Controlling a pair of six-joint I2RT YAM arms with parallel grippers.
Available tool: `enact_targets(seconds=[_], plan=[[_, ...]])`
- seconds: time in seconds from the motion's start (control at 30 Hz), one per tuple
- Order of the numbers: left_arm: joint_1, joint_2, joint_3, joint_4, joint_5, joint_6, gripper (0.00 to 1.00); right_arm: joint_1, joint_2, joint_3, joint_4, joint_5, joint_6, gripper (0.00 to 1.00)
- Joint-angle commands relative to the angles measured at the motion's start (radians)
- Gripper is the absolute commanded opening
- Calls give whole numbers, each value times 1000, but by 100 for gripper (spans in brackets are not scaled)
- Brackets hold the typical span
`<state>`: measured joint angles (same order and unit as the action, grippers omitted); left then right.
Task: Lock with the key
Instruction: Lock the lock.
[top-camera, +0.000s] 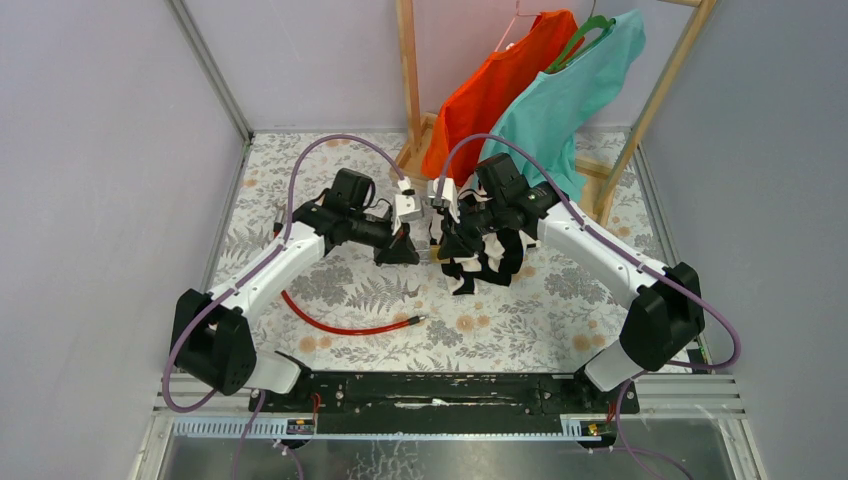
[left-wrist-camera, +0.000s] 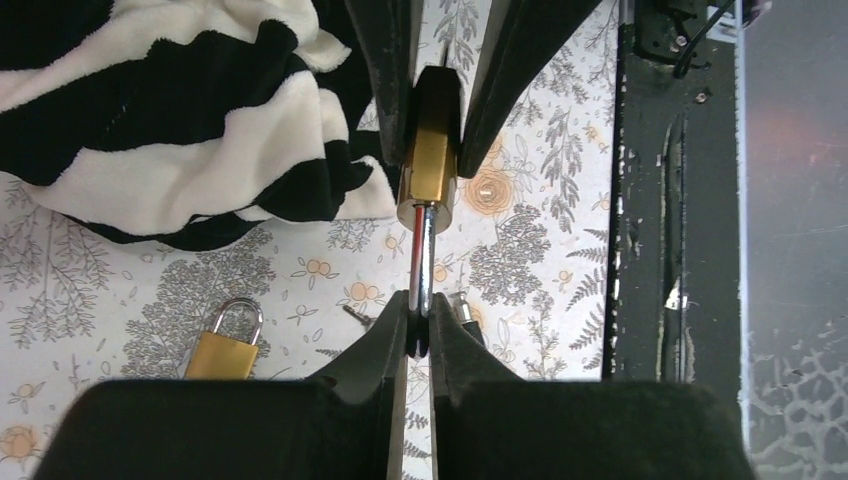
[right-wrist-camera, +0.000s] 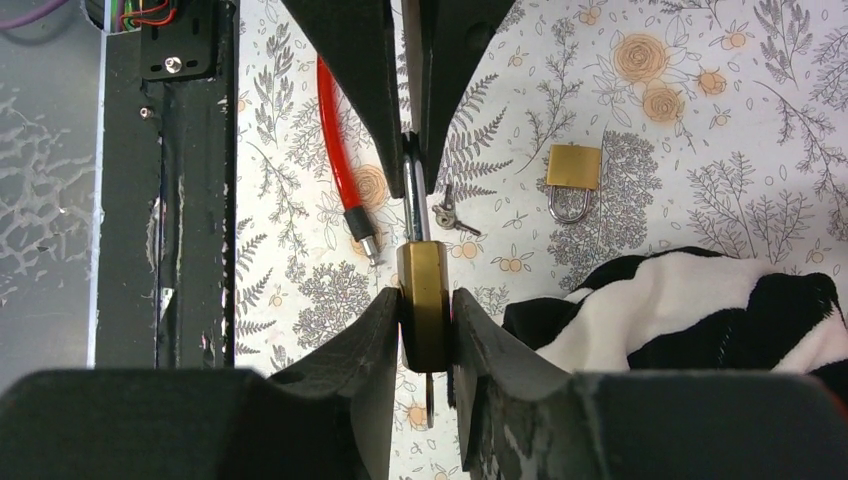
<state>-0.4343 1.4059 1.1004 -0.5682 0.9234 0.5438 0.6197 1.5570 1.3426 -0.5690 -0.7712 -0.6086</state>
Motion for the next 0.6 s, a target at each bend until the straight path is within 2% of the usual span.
enact_targets(seconds=[0.0, 0.33, 0.57], plan=[[26, -40, 41, 24, 97, -44, 0, -23, -14, 21, 24, -36, 2, 33], [52, -44, 34, 31, 141, -51, 0, -57, -31, -2, 50, -121, 29, 48], [52, -47, 30, 53, 157, -74, 0, -55, -23, -13, 77, -173, 65, 52]])
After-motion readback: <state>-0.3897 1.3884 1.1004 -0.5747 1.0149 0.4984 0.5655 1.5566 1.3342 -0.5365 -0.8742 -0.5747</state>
